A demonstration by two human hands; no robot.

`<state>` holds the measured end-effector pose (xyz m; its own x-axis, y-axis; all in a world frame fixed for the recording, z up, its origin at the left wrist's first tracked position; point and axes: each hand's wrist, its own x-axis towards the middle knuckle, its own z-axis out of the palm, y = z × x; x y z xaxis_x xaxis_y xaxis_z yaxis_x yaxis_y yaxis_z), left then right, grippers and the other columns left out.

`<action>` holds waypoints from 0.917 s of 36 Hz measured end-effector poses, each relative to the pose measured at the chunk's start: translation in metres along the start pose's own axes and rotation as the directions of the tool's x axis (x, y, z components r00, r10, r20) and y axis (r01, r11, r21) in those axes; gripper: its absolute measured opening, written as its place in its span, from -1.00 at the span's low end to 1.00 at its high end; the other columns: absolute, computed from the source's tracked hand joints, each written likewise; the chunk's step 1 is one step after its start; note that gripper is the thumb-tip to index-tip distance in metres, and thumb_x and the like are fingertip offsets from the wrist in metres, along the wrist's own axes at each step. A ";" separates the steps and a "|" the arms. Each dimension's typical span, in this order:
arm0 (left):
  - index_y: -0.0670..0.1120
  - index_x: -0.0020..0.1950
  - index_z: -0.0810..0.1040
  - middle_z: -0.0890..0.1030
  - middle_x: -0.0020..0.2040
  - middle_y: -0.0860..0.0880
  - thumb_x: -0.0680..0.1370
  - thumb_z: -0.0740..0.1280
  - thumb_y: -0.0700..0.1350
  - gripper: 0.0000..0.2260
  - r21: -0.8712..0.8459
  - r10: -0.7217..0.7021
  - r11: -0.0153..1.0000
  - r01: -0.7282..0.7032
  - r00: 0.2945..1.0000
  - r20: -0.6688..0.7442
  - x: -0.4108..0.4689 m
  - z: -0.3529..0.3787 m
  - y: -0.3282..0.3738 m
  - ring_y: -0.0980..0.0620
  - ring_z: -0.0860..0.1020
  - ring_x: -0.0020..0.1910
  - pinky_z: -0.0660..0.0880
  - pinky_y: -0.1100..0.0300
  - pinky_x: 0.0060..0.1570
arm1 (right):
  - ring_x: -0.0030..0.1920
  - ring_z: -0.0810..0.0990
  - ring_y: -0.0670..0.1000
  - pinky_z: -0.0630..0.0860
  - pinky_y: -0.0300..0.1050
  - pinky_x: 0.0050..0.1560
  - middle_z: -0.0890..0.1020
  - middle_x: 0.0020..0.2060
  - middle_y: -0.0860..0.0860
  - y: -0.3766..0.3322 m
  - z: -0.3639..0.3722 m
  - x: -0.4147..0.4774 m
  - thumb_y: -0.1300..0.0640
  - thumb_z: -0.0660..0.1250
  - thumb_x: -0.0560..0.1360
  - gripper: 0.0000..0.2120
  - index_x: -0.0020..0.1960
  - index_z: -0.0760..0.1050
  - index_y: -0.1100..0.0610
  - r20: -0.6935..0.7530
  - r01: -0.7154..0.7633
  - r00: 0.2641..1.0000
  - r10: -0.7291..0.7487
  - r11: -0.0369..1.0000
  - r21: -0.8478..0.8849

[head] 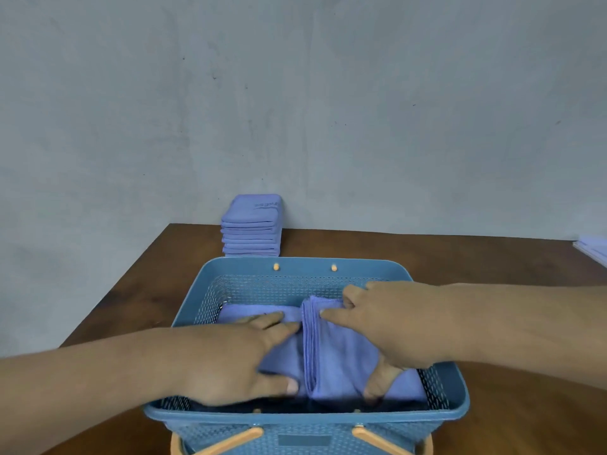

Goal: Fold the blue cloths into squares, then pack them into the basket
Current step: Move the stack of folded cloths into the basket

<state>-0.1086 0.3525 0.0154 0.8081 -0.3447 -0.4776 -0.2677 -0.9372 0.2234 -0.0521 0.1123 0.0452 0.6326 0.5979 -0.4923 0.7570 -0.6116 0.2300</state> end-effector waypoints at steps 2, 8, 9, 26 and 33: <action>0.34 0.66 -0.29 -0.25 0.71 0.19 0.59 0.17 0.46 -0.18 0.070 -0.011 0.997 0.009 1.000 0.030 -0.001 0.004 -0.001 0.12 -0.10 0.70 -0.01 0.15 0.62 | 0.10 0.45 0.13 0.49 0.07 0.14 0.35 0.30 0.08 0.003 -0.002 0.002 -0.43 0.53 0.32 0.20 0.70 -0.10 -0.15 -0.036 0.021 0.999 -0.022 1.000 -0.013; 0.30 0.62 -0.41 -0.33 0.70 0.08 0.54 -0.02 0.50 -0.18 0.191 -0.054 0.981 0.034 0.993 0.102 0.002 0.005 0.000 0.00 -0.16 0.71 0.02 -0.02 0.66 | 0.17 0.46 0.15 0.43 0.04 0.11 0.29 0.35 0.10 0.007 0.001 0.015 -0.40 0.56 0.32 0.30 0.71 -0.27 -0.14 0.066 0.029 0.997 -0.028 0.999 -0.020; 0.30 0.62 -0.42 -0.34 0.70 0.05 0.44 -0.11 0.53 -0.14 0.211 -0.062 0.977 0.035 0.991 0.122 0.003 0.006 0.001 -0.02 -0.18 0.71 0.03 -0.06 0.66 | 0.24 0.47 0.20 0.44 0.08 0.18 0.27 0.39 0.11 0.008 0.004 0.018 -0.40 0.55 0.33 0.31 0.70 -0.30 -0.12 0.095 0.026 0.995 -0.024 0.999 -0.023; 0.44 0.65 -0.12 -0.22 0.70 0.24 0.69 0.11 0.33 -0.41 0.246 0.308 0.926 -0.286 0.950 -0.053 -0.002 -0.003 0.001 0.19 -0.15 0.68 -0.03 0.17 0.64 | 0.19 0.51 0.11 0.48 0.06 0.24 0.43 0.17 0.02 0.008 -0.006 0.015 -0.45 0.37 0.49 -0.29 0.50 0.34 -0.10 0.057 0.095 0.992 -0.110 0.973 0.210; 0.47 0.58 0.24 0.01 0.70 0.31 0.77 0.15 0.11 -0.59 0.182 0.342 0.913 -0.364 0.929 0.145 0.015 0.009 -0.001 0.05 -0.04 0.70 -0.19 0.22 0.59 | 0.31 0.45 0.16 0.49 0.15 0.32 0.31 0.30 0.01 0.014 0.019 0.025 -0.32 0.59 0.37 0.02 0.64 0.10 -0.17 0.114 0.090 0.987 -0.109 0.982 0.165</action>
<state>-0.1010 0.3481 0.0001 0.5828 -0.6479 -0.4906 -0.6344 -0.7399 0.2235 -0.0288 0.1091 0.0199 0.5233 0.5981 -0.6070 0.7731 -0.6328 0.0431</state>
